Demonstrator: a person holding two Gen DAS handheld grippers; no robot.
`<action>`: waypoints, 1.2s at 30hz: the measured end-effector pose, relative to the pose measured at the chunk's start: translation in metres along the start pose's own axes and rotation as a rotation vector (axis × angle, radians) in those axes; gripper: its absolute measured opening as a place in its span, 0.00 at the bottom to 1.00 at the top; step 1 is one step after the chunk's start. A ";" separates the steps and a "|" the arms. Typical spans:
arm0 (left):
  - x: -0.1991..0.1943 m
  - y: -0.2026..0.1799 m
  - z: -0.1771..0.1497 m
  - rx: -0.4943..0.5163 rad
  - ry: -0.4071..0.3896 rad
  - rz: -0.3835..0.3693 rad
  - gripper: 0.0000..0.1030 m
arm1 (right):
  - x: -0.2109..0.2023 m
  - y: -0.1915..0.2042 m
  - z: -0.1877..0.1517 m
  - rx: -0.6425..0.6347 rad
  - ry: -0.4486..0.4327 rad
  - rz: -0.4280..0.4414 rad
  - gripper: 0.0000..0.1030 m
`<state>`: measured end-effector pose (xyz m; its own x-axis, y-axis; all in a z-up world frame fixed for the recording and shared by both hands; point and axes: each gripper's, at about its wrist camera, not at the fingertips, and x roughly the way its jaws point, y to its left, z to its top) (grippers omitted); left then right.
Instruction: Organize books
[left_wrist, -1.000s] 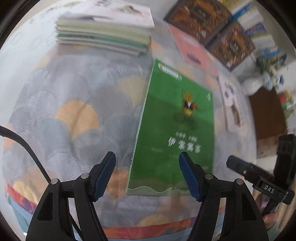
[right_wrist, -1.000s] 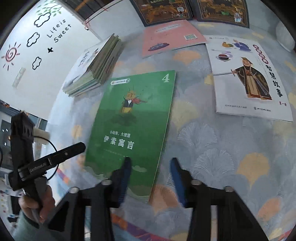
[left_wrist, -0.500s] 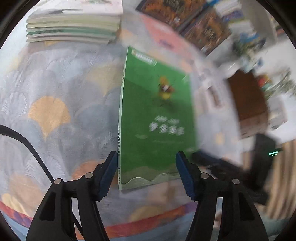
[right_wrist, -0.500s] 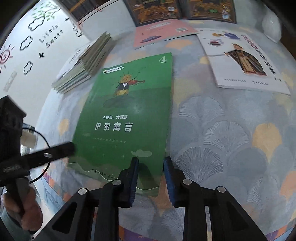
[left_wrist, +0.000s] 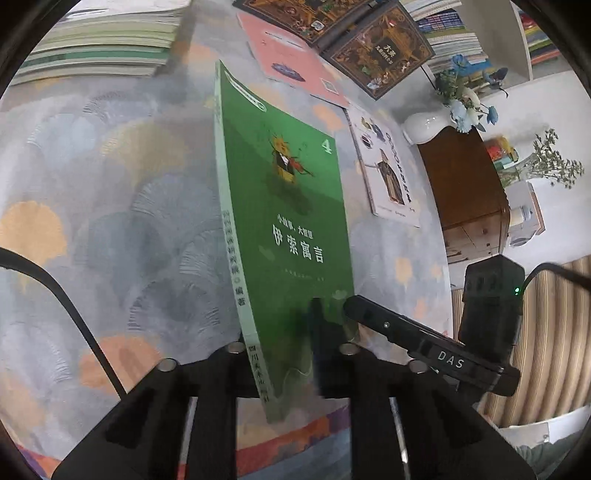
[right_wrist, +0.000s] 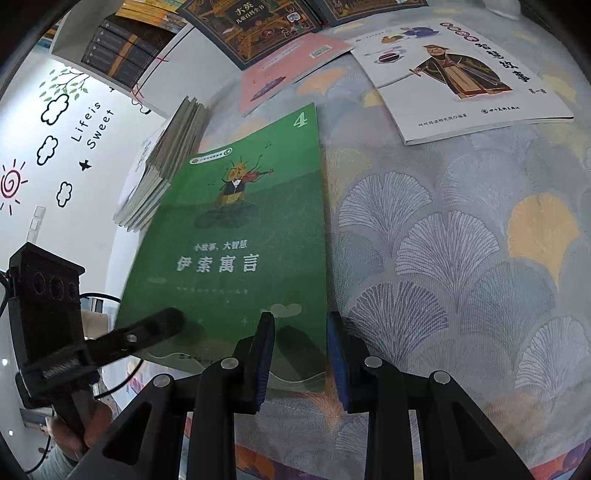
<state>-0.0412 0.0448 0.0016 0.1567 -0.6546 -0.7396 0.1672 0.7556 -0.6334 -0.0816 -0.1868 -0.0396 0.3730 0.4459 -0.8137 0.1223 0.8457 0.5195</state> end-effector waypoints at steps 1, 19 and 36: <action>-0.002 0.000 -0.002 -0.004 0.001 -0.012 0.11 | 0.000 -0.001 0.001 0.011 0.009 0.002 0.27; -0.023 0.025 0.022 -0.273 0.014 -0.340 0.11 | 0.036 -0.047 0.017 0.505 0.117 0.568 0.36; -0.034 0.000 0.023 0.061 -0.011 0.003 0.13 | -0.022 0.065 0.020 -0.210 -0.057 -0.060 0.23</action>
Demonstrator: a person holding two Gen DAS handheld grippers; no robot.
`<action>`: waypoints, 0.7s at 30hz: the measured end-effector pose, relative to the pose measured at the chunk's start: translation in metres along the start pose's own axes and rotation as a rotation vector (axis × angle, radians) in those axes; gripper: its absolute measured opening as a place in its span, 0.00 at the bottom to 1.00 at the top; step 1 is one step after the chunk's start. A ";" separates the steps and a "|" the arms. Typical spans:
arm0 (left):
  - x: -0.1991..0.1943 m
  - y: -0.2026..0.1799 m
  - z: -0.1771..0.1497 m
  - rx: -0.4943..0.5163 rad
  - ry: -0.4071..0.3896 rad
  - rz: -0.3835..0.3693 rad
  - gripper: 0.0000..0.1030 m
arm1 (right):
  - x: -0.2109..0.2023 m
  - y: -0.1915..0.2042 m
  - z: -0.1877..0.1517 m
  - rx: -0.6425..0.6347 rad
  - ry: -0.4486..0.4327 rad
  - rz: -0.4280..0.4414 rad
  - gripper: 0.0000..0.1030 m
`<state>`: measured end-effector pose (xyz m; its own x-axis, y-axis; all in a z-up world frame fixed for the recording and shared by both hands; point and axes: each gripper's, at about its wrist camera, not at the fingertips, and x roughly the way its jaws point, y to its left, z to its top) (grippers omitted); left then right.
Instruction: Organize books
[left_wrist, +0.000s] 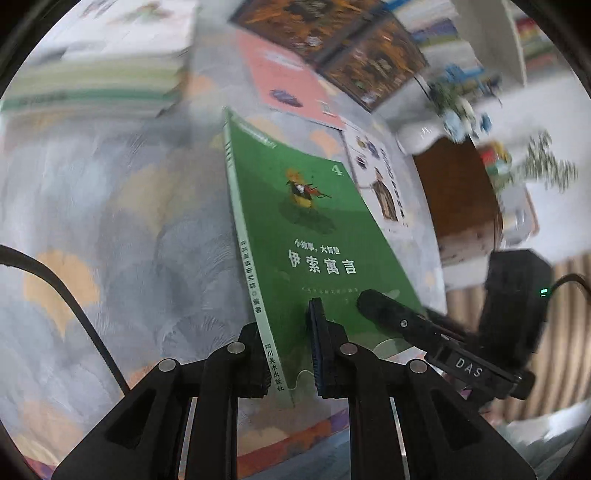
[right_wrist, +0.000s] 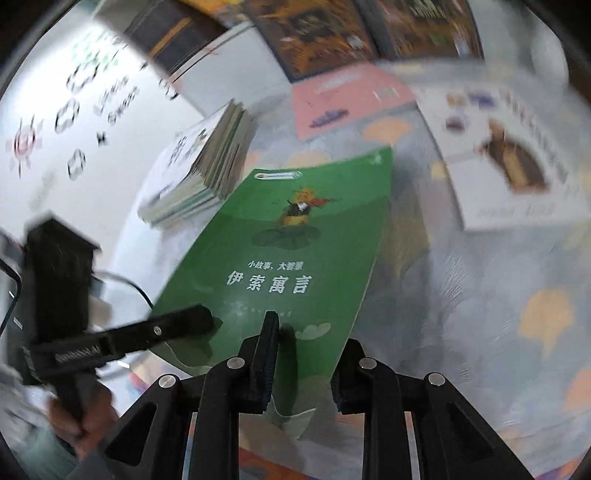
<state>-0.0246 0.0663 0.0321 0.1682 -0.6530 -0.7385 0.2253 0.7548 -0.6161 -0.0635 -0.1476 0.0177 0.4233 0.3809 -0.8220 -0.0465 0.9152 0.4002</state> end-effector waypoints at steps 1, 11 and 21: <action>-0.001 -0.003 0.002 0.014 -0.001 0.001 0.13 | -0.004 -0.001 -0.004 -0.021 -0.009 -0.010 0.23; -0.036 -0.030 0.017 0.089 -0.066 -0.120 0.15 | -0.062 0.026 0.006 -0.133 -0.145 -0.075 0.23; -0.107 0.005 0.067 0.040 -0.296 -0.053 0.15 | -0.033 0.086 0.088 -0.228 -0.202 0.068 0.23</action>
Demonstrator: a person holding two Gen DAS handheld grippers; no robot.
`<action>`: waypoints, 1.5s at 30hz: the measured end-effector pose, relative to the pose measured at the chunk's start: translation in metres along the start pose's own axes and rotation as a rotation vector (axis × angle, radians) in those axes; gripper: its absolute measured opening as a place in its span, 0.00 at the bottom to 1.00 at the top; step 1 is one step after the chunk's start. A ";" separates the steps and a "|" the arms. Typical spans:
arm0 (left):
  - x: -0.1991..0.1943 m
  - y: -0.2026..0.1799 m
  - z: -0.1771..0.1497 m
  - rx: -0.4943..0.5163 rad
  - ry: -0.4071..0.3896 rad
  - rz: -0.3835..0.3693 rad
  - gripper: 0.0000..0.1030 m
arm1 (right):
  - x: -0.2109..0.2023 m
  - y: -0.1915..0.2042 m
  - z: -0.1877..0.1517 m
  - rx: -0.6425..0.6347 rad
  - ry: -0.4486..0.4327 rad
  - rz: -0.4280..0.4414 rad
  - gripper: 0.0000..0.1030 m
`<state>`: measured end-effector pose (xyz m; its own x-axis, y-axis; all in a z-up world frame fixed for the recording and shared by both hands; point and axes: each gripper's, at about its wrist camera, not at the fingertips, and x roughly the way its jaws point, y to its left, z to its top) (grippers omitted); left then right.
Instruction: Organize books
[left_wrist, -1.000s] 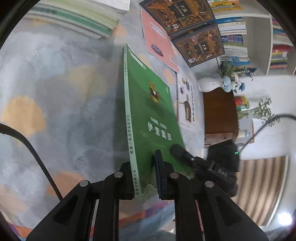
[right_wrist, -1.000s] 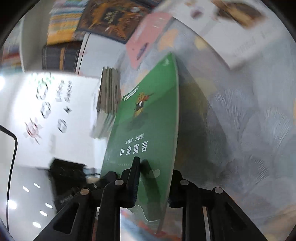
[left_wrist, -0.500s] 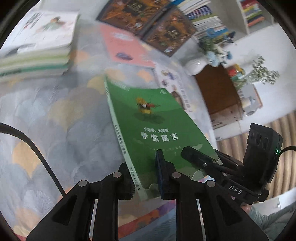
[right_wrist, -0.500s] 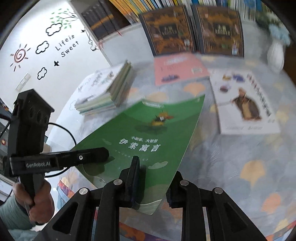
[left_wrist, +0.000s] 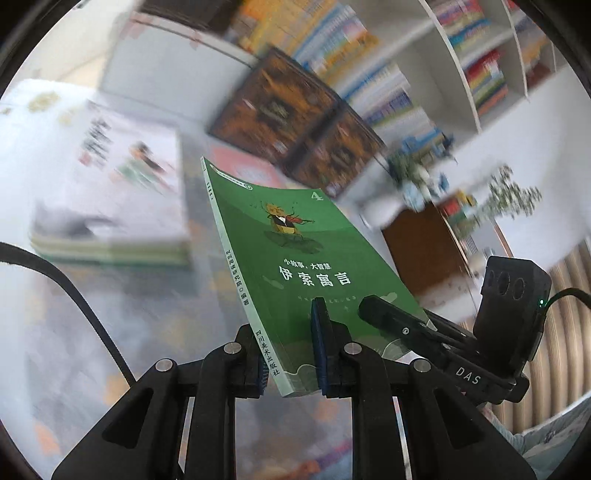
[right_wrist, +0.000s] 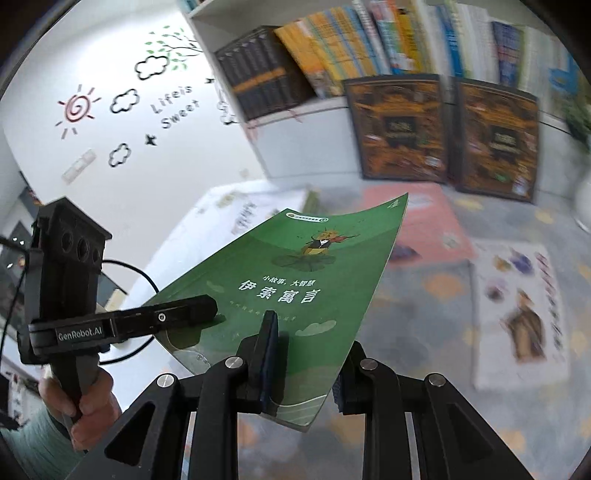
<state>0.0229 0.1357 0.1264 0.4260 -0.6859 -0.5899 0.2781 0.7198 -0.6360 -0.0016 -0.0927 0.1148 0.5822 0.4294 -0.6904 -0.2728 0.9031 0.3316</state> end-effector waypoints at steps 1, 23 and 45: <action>-0.003 0.007 0.005 -0.011 -0.015 0.010 0.15 | 0.012 0.006 0.010 -0.009 0.002 0.019 0.23; 0.000 0.155 0.076 -0.230 -0.114 0.223 0.20 | 0.193 0.037 0.082 0.058 0.137 0.138 0.25; -0.026 0.105 0.036 -0.157 -0.119 0.359 0.26 | 0.133 -0.025 0.016 0.195 0.246 0.076 0.56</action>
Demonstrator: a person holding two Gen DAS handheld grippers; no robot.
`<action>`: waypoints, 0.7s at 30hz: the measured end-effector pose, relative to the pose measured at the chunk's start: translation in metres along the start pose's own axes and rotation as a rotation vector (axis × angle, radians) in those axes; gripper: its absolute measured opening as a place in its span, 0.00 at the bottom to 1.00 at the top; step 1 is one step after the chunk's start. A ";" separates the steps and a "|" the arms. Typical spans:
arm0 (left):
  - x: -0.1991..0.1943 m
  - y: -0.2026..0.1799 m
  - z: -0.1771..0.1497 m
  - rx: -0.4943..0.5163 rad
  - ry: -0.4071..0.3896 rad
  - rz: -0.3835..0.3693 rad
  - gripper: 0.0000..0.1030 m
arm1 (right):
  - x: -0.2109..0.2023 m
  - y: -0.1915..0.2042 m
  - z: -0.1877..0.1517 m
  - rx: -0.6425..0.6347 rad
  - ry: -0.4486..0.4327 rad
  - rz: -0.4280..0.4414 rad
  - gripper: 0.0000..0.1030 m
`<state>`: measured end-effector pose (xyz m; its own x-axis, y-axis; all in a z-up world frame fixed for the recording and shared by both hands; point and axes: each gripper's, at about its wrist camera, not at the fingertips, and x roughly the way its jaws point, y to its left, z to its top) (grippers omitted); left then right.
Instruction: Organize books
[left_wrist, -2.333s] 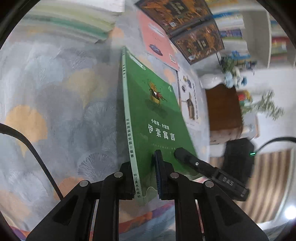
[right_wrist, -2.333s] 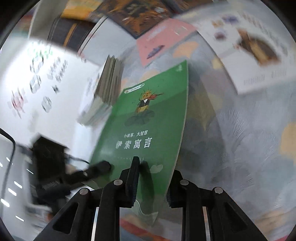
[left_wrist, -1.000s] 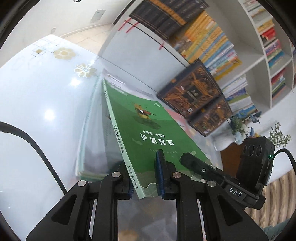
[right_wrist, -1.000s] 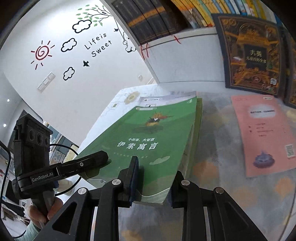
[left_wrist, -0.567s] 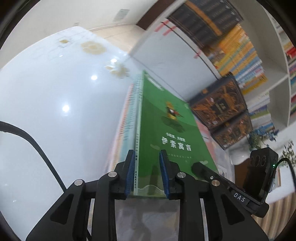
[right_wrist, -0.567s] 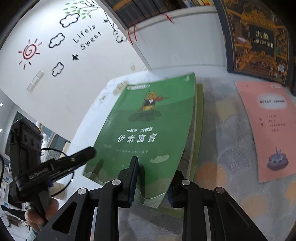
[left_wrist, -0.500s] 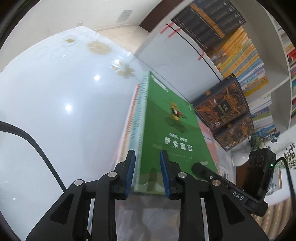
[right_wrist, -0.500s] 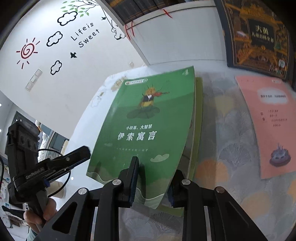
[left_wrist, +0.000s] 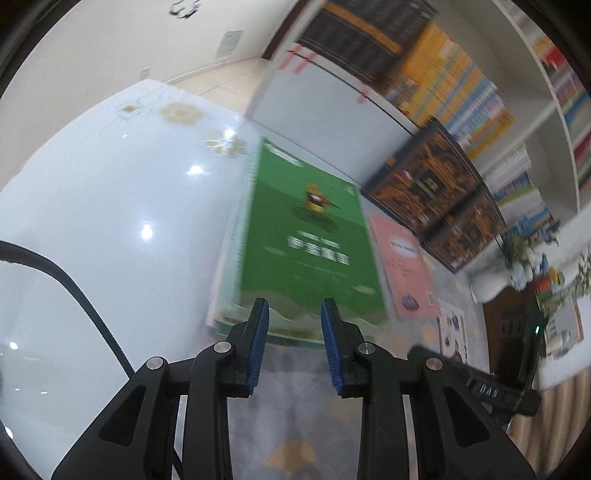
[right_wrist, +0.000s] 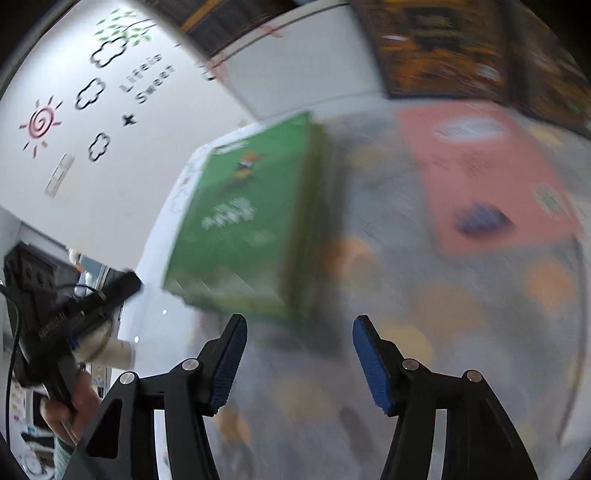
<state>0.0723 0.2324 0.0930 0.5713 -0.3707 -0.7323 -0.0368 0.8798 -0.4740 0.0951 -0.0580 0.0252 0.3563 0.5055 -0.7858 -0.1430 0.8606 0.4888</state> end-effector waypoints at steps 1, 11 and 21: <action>-0.001 -0.008 -0.003 0.011 0.000 -0.002 0.26 | -0.011 -0.010 -0.012 0.021 -0.004 -0.014 0.56; 0.002 -0.142 -0.062 0.171 0.044 -0.036 0.26 | -0.120 -0.090 -0.085 0.151 -0.089 -0.118 0.56; 0.007 -0.243 -0.107 0.241 0.066 -0.103 0.28 | -0.205 -0.144 -0.103 0.137 -0.161 -0.226 0.57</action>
<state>-0.0022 -0.0161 0.1511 0.5068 -0.4732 -0.7206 0.2193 0.8792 -0.4230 -0.0526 -0.2792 0.0765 0.5086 0.2766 -0.8154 0.0783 0.9282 0.3637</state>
